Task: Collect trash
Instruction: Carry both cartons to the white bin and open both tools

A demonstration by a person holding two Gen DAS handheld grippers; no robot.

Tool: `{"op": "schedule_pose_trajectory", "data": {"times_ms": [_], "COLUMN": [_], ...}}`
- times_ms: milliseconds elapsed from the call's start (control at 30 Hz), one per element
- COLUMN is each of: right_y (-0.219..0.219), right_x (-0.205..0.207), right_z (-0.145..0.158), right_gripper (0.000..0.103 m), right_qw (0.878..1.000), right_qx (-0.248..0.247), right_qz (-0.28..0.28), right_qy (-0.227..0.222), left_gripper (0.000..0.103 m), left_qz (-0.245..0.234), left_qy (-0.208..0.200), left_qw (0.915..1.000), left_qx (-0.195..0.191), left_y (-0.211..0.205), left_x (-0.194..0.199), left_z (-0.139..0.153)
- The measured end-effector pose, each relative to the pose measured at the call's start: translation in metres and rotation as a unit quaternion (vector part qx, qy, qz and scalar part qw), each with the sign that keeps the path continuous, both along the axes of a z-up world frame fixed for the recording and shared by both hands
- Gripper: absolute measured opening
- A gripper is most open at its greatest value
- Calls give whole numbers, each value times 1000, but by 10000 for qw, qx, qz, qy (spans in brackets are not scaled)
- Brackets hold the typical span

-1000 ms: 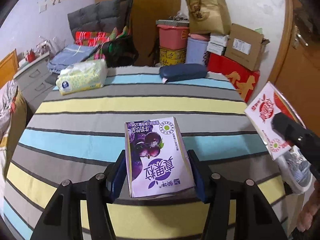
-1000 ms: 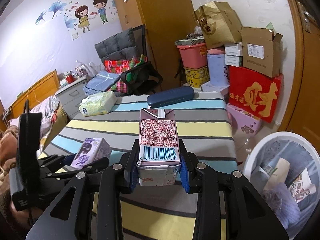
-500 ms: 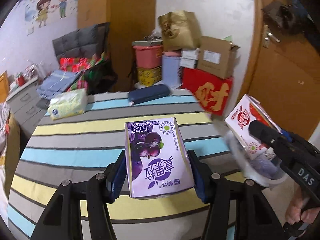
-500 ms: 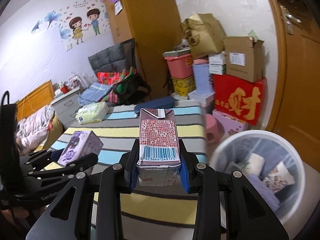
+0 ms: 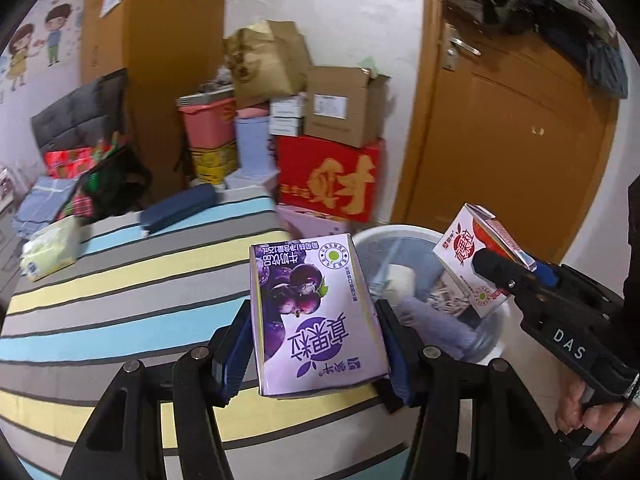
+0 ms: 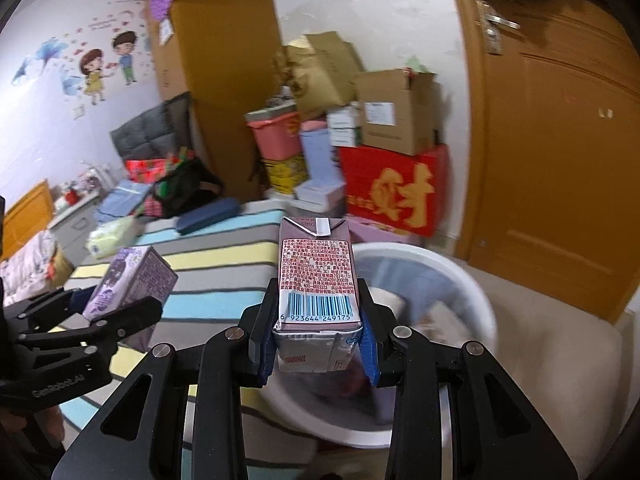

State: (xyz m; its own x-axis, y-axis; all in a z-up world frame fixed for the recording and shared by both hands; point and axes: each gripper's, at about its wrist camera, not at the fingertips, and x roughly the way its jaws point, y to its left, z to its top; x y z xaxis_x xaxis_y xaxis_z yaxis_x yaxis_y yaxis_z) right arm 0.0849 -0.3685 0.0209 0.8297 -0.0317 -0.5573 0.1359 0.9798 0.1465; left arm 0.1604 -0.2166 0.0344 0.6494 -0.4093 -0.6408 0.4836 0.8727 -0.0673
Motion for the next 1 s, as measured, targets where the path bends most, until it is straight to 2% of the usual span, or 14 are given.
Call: {"op": "schedule_pose_trajectory", "data": {"times_ms": [300, 700, 733, 833, 1000], "right_y": [-36, -51, -49, -49, -49], "right_x": [-2, 10, 10, 9, 5], "right_z": [-20, -41, -42, -40, -37], "right_gripper": [35, 36, 38, 56, 56], "right_qw": [9984, 9958, 9955, 9955, 9959], "right_qx": [70, 131, 47, -35, 7], "right_qz": [-422, -380, -422, -447, -508], "right_qy": [369, 820, 852, 830, 750], "left_gripper": [58, 61, 62, 64, 65], "left_qz": [-459, -571, -607, -513, -421], "left_qy": [223, 309, 354, 299, 255], "left_qw": [9985, 9972, 9970, 9975, 9983], "left_qx": [217, 368, 338, 372, 308], "left_y": [-62, -93, -92, -90, -79], "left_x": [12, 26, 27, 27, 24], "left_z": [-23, -42, -43, -44, -40]}}
